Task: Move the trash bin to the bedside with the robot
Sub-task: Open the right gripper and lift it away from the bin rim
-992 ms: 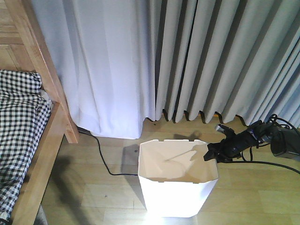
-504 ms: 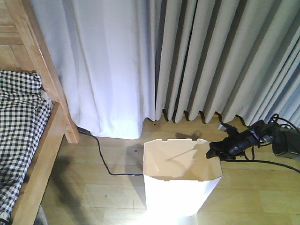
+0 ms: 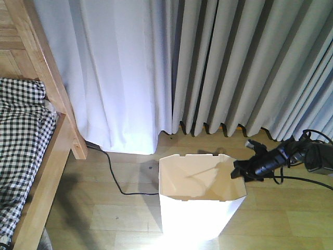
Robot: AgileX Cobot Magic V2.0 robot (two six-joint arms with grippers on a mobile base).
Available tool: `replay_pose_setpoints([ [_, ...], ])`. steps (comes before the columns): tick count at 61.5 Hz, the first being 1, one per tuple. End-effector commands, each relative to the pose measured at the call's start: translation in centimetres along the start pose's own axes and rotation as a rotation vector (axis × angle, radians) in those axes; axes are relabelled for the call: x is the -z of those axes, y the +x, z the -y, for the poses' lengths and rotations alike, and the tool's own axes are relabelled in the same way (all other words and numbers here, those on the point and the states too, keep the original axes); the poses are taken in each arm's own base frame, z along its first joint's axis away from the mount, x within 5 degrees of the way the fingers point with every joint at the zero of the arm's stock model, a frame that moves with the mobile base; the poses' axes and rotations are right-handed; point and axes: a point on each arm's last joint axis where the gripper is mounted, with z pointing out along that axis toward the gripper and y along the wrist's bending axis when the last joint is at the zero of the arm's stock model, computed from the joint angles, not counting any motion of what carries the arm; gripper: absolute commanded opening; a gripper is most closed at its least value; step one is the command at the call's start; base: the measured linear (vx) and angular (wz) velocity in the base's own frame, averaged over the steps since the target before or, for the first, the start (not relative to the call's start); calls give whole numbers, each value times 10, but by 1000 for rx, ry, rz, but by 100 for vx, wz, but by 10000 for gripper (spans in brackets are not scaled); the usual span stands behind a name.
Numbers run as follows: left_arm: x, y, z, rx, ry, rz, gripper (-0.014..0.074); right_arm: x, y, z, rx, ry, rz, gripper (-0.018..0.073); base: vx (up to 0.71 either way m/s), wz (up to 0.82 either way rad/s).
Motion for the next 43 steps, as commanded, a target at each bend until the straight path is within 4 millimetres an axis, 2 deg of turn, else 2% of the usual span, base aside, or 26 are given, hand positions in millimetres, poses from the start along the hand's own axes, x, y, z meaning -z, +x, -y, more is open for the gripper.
replay_pose_setpoints([
  [1,0,-3,0,23,0,70,-6,42,-25,-12,23,75,117,441,0,0],
  [8,0,-3,0,23,0,70,-6,61,-11,-15,47,193,151,441,0,0],
  [20,0,-3,0,23,0,70,-6,113,11,-37,156,327,189,441,0,0],
  [34,0,-3,0,23,0,70,-6,186,34,-81,265,361,246,441,0,0],
  [43,0,-3,0,23,0,70,-6,241,47,-114,314,383,335,441,0,0],
])
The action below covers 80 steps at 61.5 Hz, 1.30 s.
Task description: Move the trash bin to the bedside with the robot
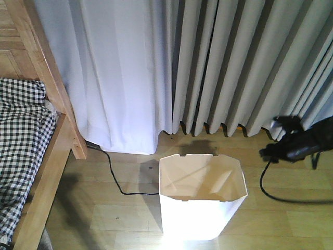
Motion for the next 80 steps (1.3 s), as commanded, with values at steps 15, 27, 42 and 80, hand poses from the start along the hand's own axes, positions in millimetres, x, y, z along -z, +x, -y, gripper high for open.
replay_pose_setpoints([
  [15,0,-3,0,23,0,70,-6,173,-28,-30,80,138,378,441,0,0],
  [27,0,-3,0,23,0,70,-6,258,-12,-60,62,156,613,441,0,0],
  [42,0,-3,0,23,0,70,-6,309,37,-93,-48,116,825,441,0,0],
  [80,0,-3,0,23,0,70,-6,344,151,-132,-119,236,1226,370,0,0],
])
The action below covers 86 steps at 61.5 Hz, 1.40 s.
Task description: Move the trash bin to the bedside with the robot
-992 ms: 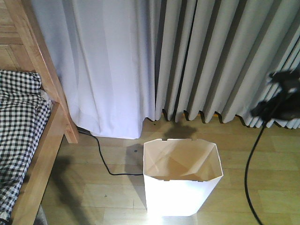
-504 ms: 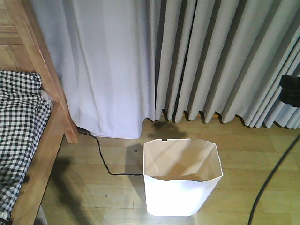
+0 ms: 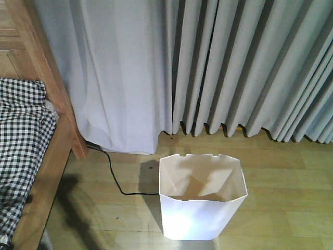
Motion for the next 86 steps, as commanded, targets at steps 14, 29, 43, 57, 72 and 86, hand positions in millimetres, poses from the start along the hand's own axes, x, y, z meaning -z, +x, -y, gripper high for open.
replay_pose_setpoints([
  [14,0,-3,0,23,0,70,-6,26,13,5,13,-56,44,267,0,0],
  [29,0,-3,0,23,0,70,-6,25,23,5,25,-57,18,-14,0,0],
  [43,0,-3,0,23,0,70,-6,25,23,4,22,-58,18,-8,0,0],
  [57,0,-3,0,23,0,70,-6,25,23,5,22,-55,18,-8,0,0],
  [72,0,-3,0,23,0,70,-6,25,24,5,23,-57,18,-8,0,0],
  [86,0,-3,0,23,0,70,-6,26,21,4,45,-39,71,-8,0,0],
])
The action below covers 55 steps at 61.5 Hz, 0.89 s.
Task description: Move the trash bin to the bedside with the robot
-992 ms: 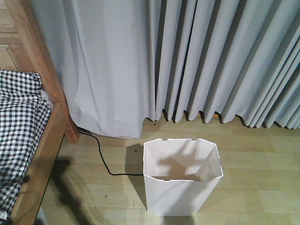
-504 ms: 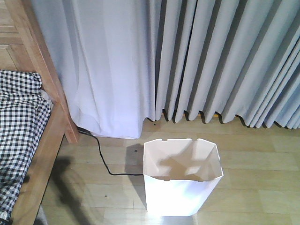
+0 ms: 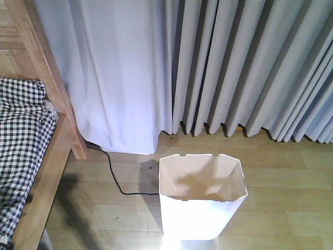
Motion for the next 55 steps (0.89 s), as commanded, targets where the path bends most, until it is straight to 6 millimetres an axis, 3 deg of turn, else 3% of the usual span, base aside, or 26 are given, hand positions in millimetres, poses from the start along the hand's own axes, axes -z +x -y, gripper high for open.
replay_pose_setpoints([
  [1,0,-3,0,23,0,70,-6,1,-12,-3,38,-17,66,-8,0,0],
  [14,0,-3,0,23,0,70,-6,6,-10,-16,242,-121,69,-8,0,0],
  [28,0,-3,0,23,0,70,-6,15,-1,-6,77,31,-31,-8,0,0],
  [35,0,-3,0,23,0,70,-6,19,3,-2,95,75,-5,-8,0,0],
  [43,0,-3,0,23,0,70,-6,18,22,-1,128,102,70,-8,0,0],
  [49,0,-3,0,23,0,70,-6,16,47,0,116,118,124,-8,0,0],
  [55,0,-3,0,23,0,71,-6,17,51,0,119,110,103,-8,0,0],
])
